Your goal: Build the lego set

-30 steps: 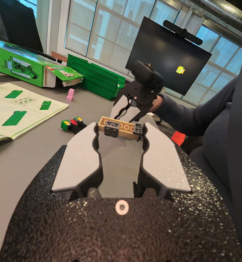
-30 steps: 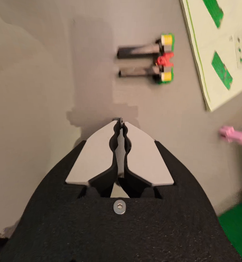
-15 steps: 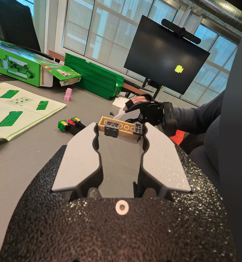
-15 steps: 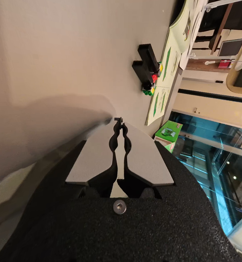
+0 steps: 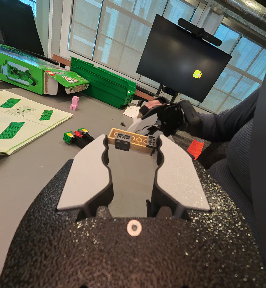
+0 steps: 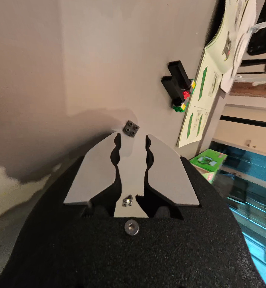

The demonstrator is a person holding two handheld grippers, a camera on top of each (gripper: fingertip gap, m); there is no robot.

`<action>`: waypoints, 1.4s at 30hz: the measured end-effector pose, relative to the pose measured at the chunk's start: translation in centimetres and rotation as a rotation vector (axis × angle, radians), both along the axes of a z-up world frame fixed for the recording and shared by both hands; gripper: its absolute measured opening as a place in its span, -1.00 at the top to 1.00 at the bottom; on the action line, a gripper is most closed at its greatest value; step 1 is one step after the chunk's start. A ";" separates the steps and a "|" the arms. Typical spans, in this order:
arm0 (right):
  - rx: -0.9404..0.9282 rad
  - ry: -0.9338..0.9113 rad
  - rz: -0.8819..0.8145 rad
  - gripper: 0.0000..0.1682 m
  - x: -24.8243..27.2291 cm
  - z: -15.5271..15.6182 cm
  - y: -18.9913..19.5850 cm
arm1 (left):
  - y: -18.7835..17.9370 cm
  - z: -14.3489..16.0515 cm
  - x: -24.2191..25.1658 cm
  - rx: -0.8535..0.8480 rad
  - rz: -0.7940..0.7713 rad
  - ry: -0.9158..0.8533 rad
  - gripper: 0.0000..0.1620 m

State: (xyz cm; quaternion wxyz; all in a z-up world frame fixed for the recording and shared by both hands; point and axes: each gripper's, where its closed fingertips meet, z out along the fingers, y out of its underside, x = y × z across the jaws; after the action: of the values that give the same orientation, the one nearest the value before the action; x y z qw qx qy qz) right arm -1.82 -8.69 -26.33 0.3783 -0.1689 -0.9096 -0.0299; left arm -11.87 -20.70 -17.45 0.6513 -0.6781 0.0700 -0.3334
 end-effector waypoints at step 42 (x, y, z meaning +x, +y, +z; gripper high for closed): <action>-1.050 -0.279 -0.184 0.81 0.8 -0.8 -21.5 | 0.1 -0.1 0.3 -0.004 0.001 0.024 0.27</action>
State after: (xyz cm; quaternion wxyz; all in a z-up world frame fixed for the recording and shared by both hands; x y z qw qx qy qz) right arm -1.01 -30.19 -27.17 0.1151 -0.4080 -0.8253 0.3730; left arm -11.58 -20.63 -17.59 0.6492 -0.6833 0.0767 -0.3251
